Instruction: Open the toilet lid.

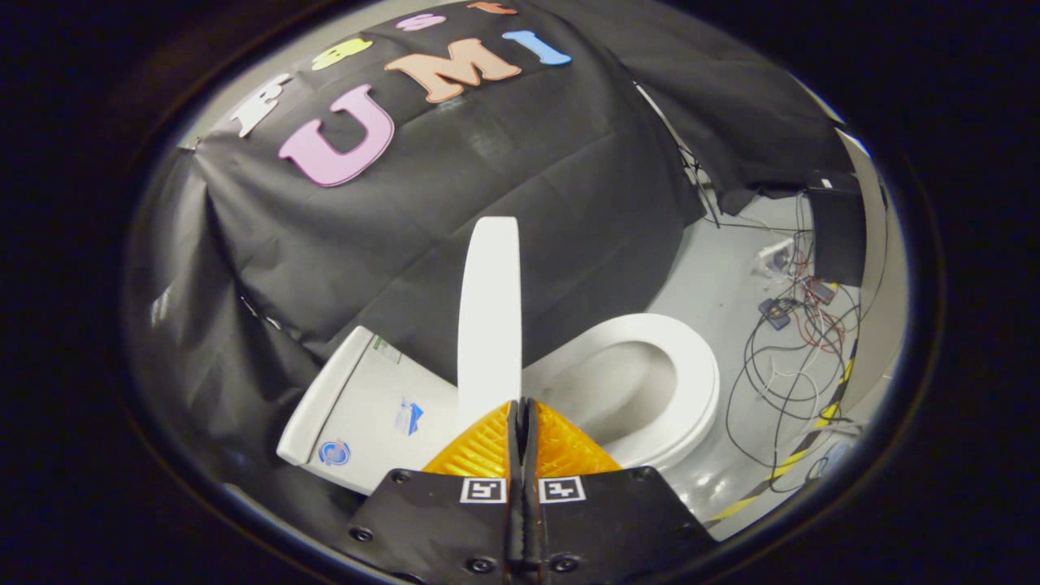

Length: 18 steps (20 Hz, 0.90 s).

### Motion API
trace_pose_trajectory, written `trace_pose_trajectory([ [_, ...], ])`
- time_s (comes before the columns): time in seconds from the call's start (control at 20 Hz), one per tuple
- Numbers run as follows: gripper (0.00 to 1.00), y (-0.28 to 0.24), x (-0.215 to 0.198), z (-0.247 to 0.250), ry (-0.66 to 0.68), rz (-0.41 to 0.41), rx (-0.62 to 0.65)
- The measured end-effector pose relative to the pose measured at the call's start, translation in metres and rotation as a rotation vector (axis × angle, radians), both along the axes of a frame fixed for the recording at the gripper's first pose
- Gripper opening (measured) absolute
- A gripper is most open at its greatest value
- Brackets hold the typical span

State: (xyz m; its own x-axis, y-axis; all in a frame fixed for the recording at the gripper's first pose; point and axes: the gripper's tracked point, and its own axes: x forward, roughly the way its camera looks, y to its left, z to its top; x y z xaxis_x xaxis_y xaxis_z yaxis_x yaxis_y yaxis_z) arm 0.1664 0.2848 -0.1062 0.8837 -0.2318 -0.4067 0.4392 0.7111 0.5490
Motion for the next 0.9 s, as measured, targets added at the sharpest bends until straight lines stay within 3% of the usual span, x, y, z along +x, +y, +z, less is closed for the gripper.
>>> trace_pose_trajectory([
  [0.9,0.0,0.041,0.02,0.036,-0.025,0.099,-0.118],
])
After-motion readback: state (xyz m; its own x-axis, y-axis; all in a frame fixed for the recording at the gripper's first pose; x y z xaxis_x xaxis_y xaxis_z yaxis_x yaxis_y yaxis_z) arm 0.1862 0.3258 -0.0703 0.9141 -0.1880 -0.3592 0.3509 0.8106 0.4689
